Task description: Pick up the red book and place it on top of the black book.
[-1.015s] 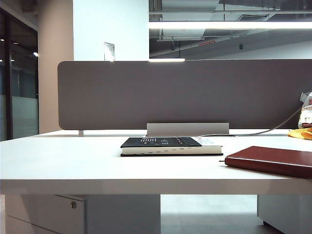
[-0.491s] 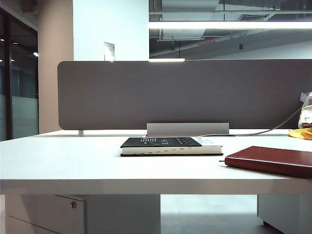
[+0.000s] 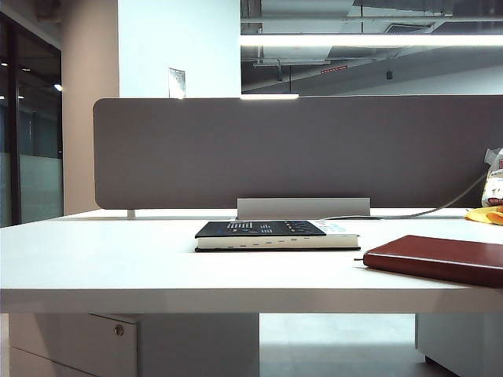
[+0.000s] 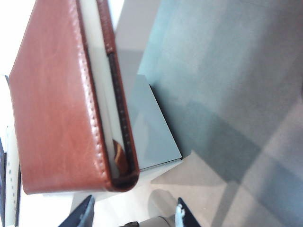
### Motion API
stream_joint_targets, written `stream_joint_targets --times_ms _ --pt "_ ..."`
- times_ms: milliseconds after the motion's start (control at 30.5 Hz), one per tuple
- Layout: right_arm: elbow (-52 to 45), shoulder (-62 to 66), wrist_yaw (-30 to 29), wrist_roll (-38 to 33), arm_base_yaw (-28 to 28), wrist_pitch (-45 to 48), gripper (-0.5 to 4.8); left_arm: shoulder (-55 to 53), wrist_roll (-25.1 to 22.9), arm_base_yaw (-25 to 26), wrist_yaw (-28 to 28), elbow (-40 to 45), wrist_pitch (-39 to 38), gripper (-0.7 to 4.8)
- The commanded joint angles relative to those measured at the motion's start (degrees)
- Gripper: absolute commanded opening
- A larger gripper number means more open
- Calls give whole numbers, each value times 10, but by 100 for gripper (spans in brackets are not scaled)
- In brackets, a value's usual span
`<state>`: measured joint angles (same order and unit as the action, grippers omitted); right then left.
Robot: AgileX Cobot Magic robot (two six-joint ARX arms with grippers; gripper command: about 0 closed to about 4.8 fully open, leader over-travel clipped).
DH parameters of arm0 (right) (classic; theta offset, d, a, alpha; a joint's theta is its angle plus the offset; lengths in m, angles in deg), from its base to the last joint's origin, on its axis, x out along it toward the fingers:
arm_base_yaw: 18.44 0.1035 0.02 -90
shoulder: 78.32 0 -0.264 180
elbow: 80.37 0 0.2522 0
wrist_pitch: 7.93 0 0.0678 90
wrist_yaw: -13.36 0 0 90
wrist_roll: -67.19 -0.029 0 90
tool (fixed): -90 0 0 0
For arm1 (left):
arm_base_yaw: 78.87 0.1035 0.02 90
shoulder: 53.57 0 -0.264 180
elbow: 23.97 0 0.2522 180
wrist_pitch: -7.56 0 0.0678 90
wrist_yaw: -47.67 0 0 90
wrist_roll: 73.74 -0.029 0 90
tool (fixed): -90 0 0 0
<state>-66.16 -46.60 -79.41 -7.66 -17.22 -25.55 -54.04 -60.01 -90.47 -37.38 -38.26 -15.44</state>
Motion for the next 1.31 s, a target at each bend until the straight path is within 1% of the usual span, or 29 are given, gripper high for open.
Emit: stream_joint_targets --times_ms 33,131,327,360,458,524,688,884,1113,1244,1310 --pt "-2 2 3 -6 -1 11 217 0 -2 1 4 1 -10 17" --pt "-2 2 9 -18 -2 13 217 0 -2 0 4 1 -10 17" --pt "-2 14 14 -24 -2 46 217 0 -2 1 4 1 -10 17" --pt "-2 23 13 -37 -2 51 218 0 -2 0 4 1 -10 17" --pt "-2 53 10 -43 -2 78 218 0 -2 1 4 1 -10 17" --pt "-2 86 7 -47 -2 107 222 0 -2 1 4 1 -10 17" --pt "-2 190 -21 -47 -2 216 223 0 -2 1 4 1 -10 17" --pt "-2 255 -25 -47 -2 292 225 0 -2 1 9 1 -10 18" --pt "-2 255 -23 -39 -2 295 225 0 -2 1 19 0 -9 17" --pt "-2 255 -21 -39 -2 323 226 0 -2 1 19 0 -9 18" --pt "-2 255 -21 -41 -2 336 248 0 0 0 20 0 -9 17"
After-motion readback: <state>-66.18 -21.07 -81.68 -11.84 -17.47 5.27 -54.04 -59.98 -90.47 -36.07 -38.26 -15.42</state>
